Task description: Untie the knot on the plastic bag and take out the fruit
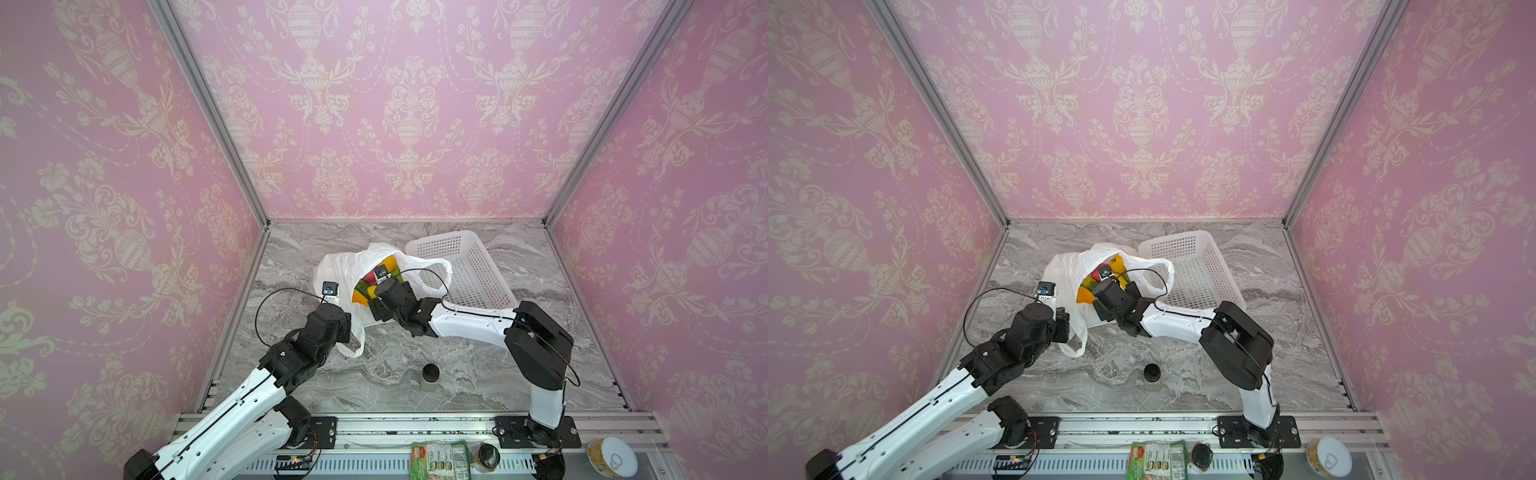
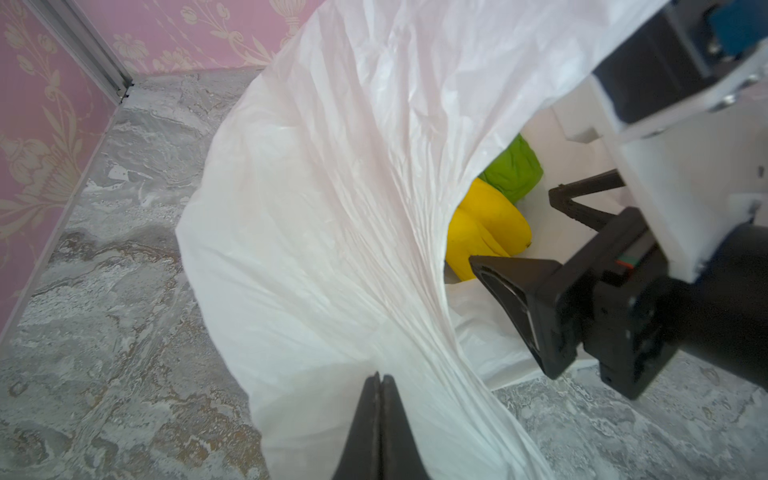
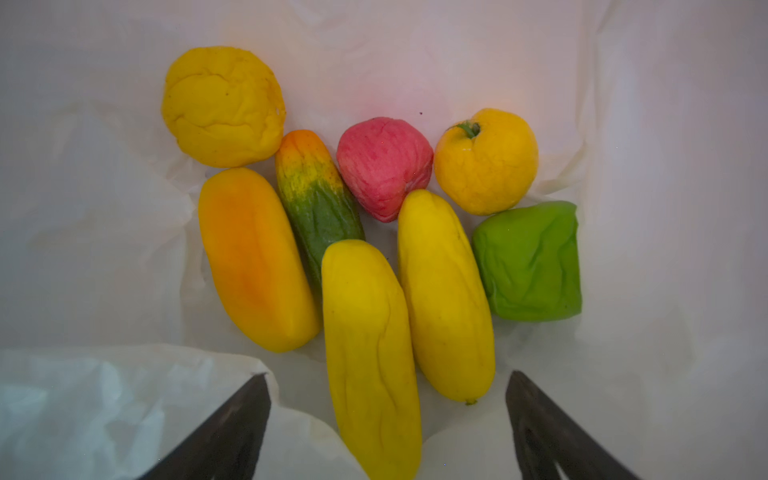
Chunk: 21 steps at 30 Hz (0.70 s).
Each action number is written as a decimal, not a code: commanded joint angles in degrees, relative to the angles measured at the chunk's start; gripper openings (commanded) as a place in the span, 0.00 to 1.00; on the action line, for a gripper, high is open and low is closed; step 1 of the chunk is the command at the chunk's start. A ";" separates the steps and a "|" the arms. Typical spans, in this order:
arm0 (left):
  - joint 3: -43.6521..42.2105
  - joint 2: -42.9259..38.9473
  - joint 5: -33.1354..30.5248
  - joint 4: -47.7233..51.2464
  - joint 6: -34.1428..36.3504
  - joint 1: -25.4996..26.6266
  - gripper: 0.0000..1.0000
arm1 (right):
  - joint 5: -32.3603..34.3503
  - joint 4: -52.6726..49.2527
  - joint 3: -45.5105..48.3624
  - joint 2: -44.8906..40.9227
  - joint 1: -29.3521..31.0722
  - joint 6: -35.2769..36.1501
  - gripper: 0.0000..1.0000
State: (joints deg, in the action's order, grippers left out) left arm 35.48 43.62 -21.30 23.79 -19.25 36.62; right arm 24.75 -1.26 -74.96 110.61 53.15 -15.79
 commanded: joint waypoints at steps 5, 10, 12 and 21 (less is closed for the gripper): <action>-1.06 -3.69 2.43 -2.16 0.84 0.10 0.40 | -5.17 -2.30 -3.32 2.77 -0.59 -0.32 0.88; -2.49 -7.01 3.75 -1.88 -2.57 0.19 0.99 | -6.27 -0.13 -1.53 0.96 -0.45 0.50 1.00; -2.26 -8.24 4.31 0.72 -5.31 0.42 0.99 | -6.59 -1.00 -2.47 1.23 -0.45 -0.17 1.00; -4.41 -7.91 6.57 6.30 -10.47 3.86 0.99 | -10.96 -1.15 -5.47 1.34 0.19 -2.52 1.00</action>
State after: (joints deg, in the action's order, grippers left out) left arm 32.32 35.05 -16.86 27.51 -26.59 39.18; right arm 15.09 -1.69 -77.71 113.12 52.64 -16.62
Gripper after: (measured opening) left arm 0.993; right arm 0.998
